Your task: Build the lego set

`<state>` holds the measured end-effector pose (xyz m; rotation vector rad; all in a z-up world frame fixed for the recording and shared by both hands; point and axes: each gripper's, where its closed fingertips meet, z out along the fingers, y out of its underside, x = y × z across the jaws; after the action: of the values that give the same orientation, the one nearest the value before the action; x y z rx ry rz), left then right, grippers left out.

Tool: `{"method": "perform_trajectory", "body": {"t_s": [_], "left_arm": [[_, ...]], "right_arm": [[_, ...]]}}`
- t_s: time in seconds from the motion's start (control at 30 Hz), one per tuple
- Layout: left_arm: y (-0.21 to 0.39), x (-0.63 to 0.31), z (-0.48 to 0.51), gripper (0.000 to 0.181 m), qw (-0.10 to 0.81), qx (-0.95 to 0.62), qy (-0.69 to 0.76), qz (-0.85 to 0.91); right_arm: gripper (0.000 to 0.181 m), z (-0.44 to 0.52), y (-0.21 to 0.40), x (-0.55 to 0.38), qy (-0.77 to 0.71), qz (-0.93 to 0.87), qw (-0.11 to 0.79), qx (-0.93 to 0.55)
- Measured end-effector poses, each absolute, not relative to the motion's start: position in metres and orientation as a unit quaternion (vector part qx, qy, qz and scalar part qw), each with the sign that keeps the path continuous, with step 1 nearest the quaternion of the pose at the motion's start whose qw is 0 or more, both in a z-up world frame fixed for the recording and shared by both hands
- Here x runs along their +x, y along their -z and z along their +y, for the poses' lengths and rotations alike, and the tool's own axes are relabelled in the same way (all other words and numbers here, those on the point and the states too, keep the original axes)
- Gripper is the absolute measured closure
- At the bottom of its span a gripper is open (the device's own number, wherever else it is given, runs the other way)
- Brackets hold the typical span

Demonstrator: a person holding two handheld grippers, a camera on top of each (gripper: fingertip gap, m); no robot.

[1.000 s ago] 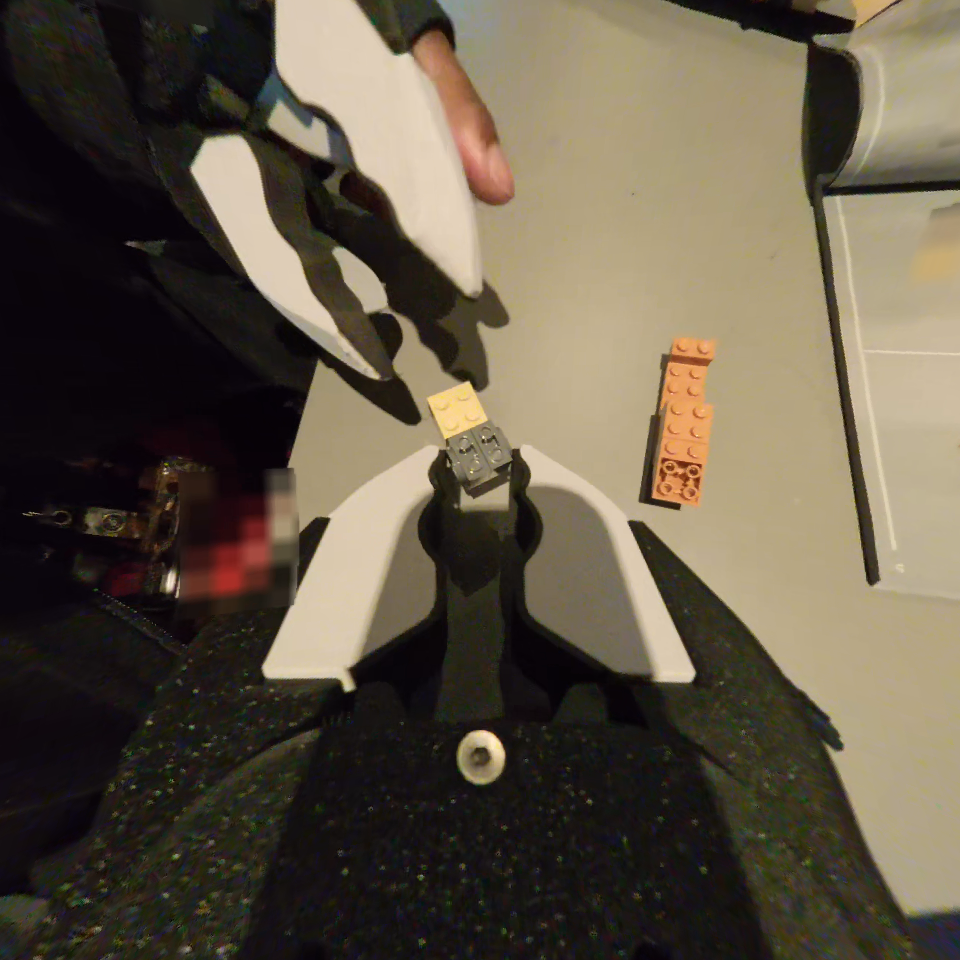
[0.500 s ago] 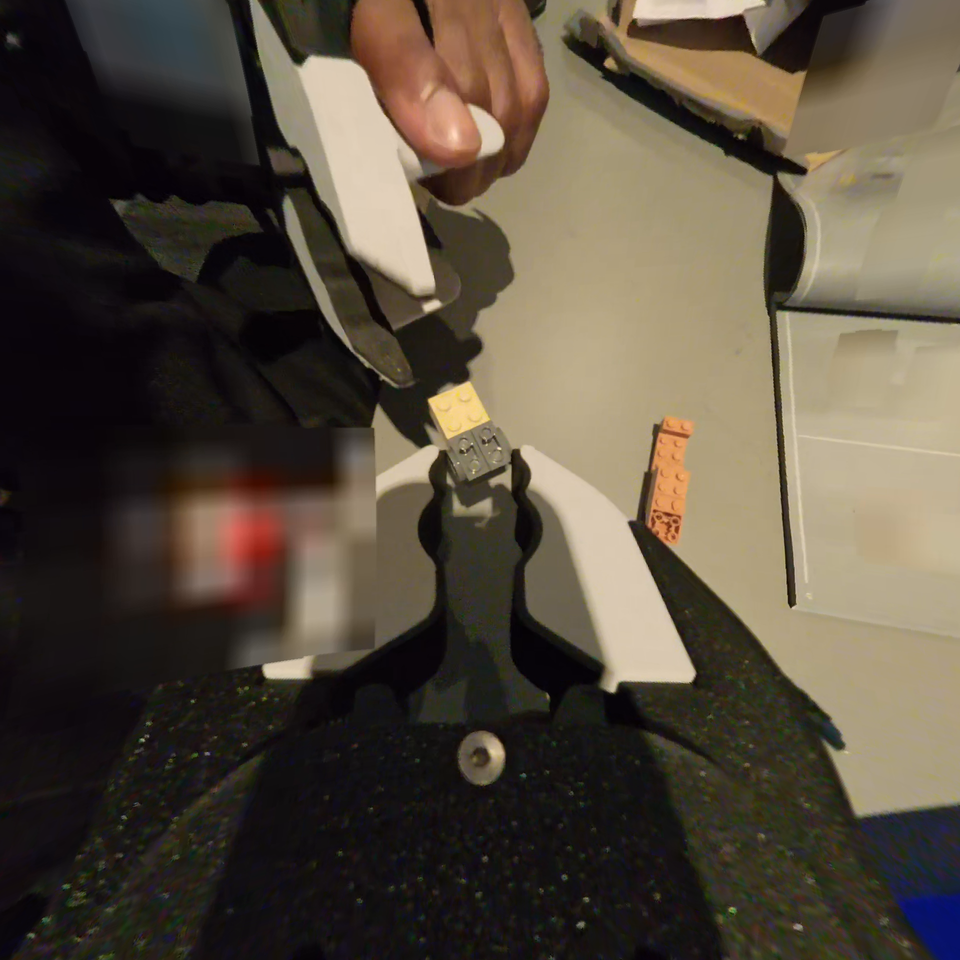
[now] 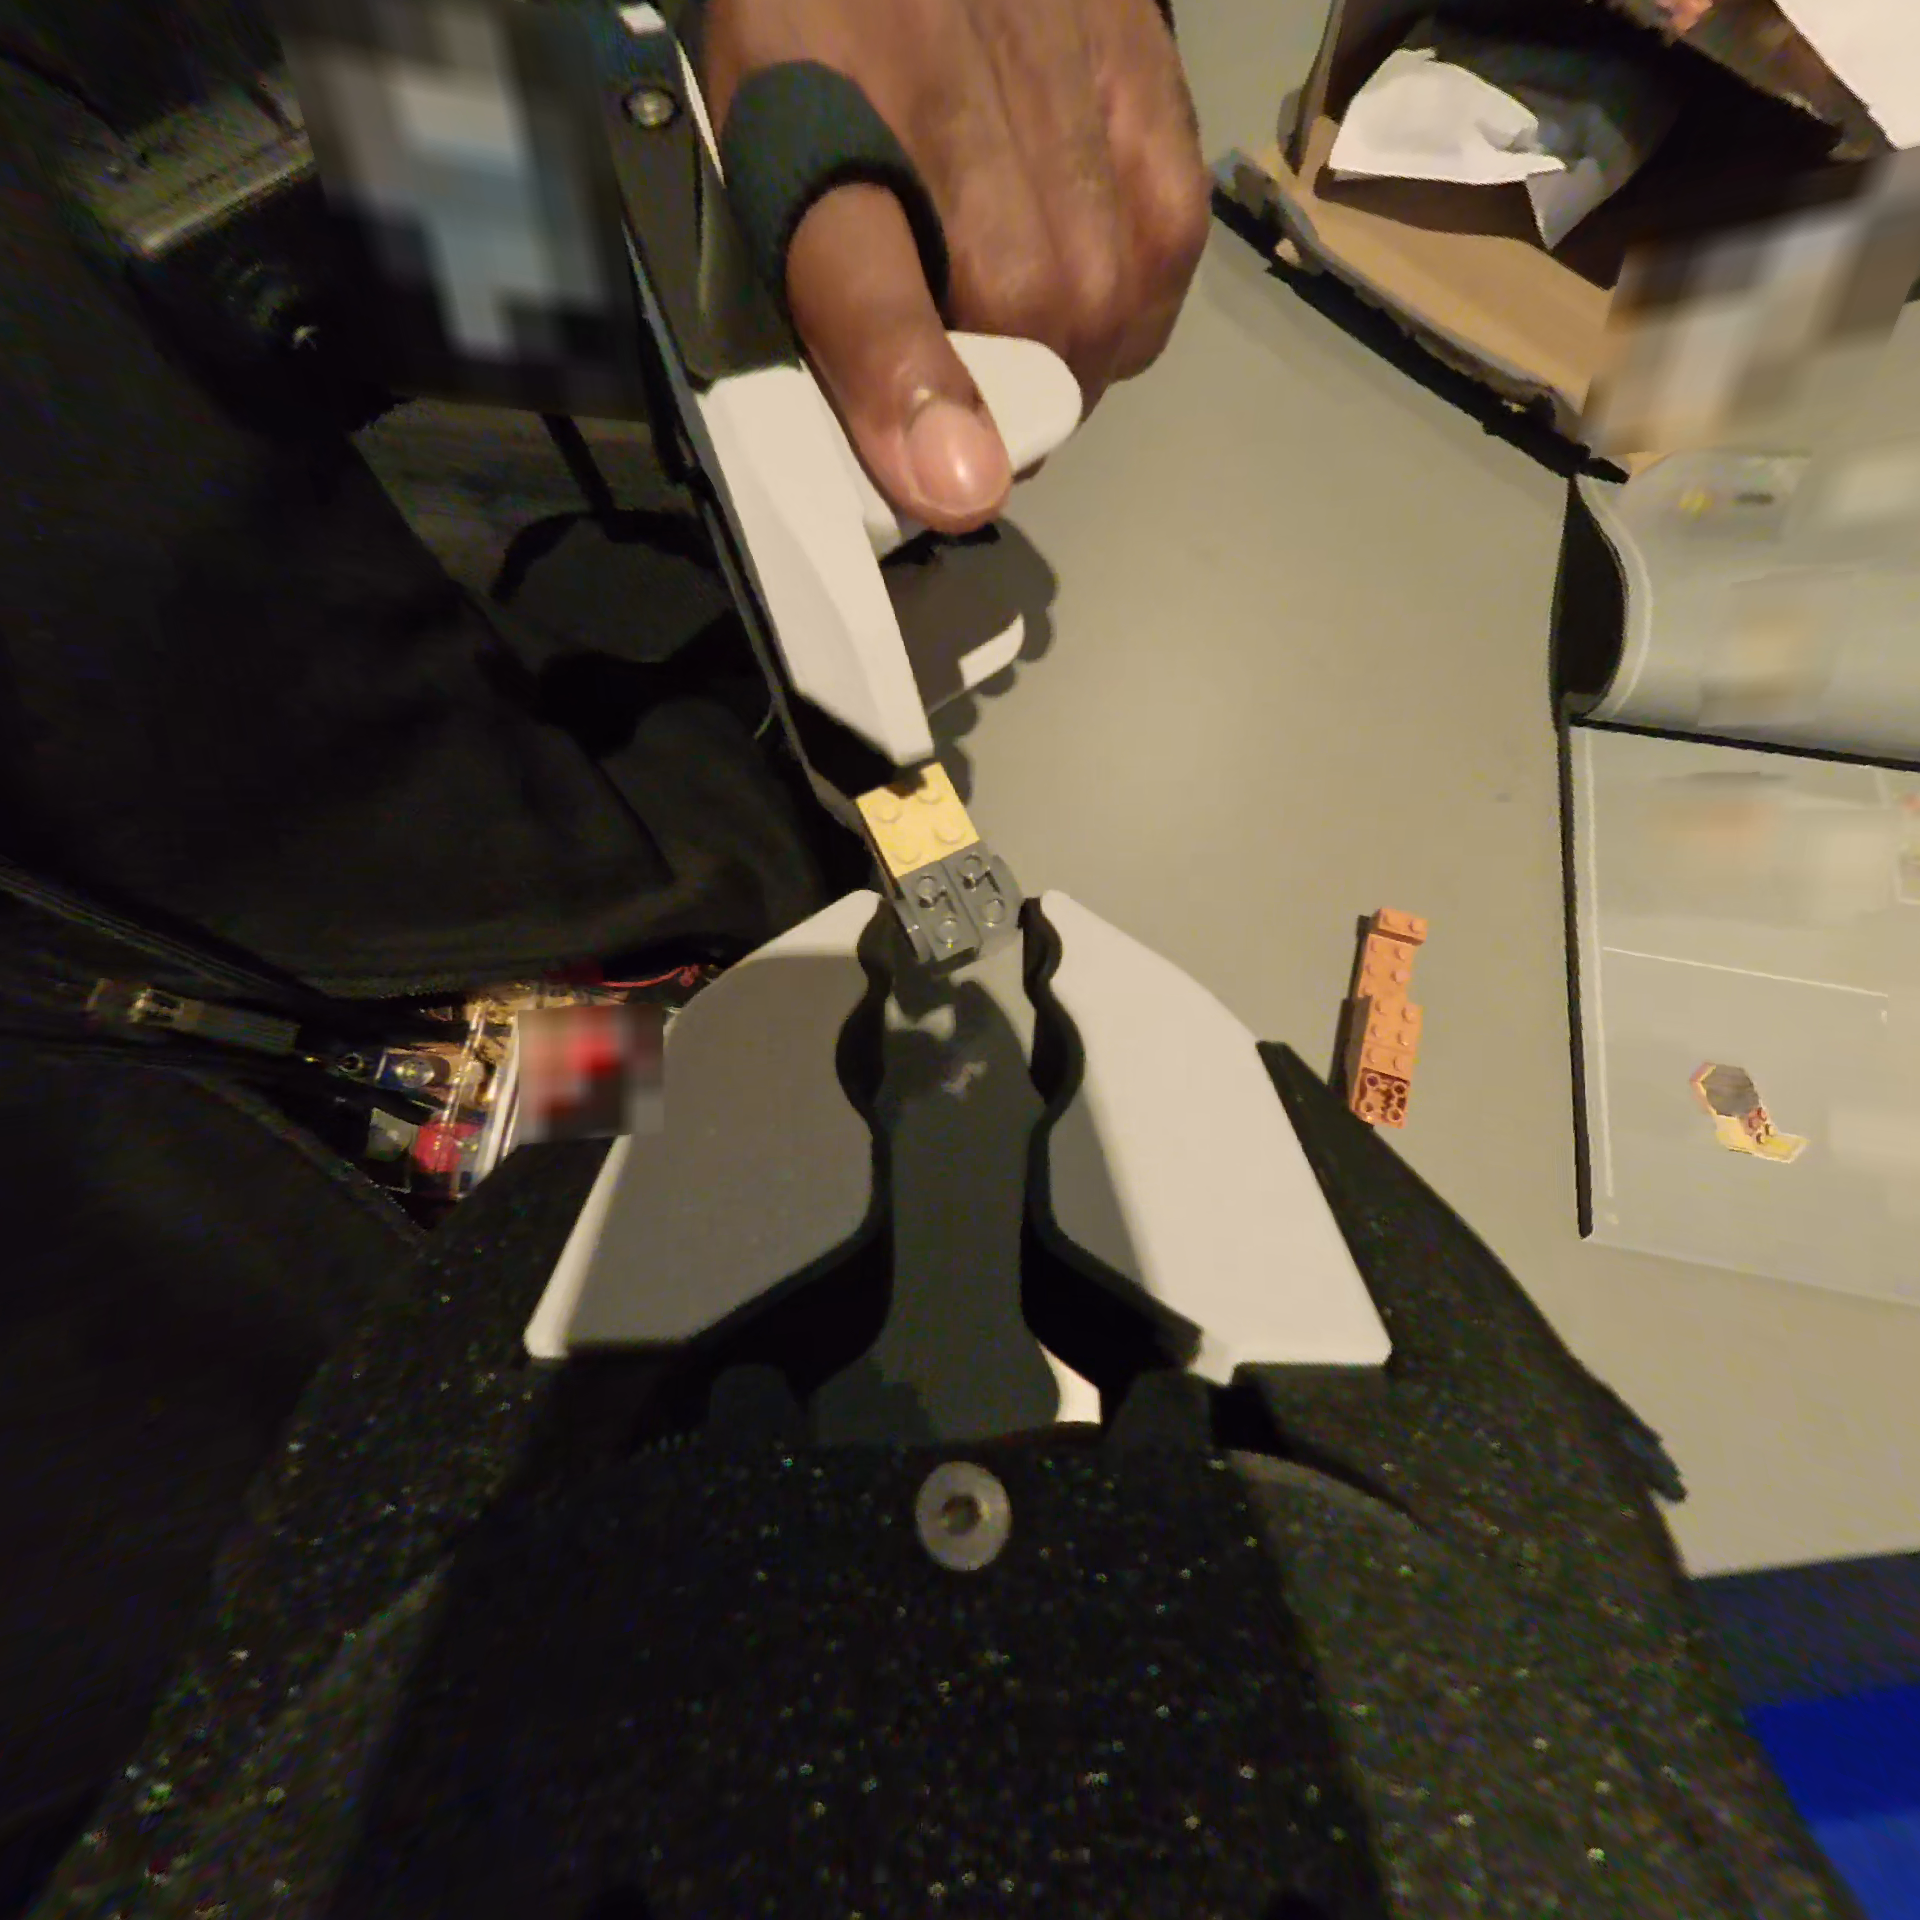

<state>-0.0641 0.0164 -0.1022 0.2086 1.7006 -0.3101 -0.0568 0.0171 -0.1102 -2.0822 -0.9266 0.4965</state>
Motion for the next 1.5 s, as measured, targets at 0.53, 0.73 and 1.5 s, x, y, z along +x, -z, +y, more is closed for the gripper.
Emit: {"method": "perform_trajectory", "body": {"t_s": [0.53, 0.73, 1.5], "left_arm": [[0.095, -0.067, 0.007, 0.165, 0.655, 0.138, 0.118, 0.734], [0.093, -0.067, 0.008, 0.167, 0.644, 0.120, 0.140, 0.742], [0.081, -0.072, 0.007, 0.166, 0.502, -0.176, 0.500, 0.683]], "right_arm": [[0.158, 0.014, 0.099, -0.066, -0.217, -0.369, 0.396, -0.812], [0.156, 0.014, 0.100, -0.067, -0.217, -0.370, 0.397, -0.811], [0.144, 0.006, 0.084, -0.071, -0.135, -0.409, 0.559, -0.709]]}}
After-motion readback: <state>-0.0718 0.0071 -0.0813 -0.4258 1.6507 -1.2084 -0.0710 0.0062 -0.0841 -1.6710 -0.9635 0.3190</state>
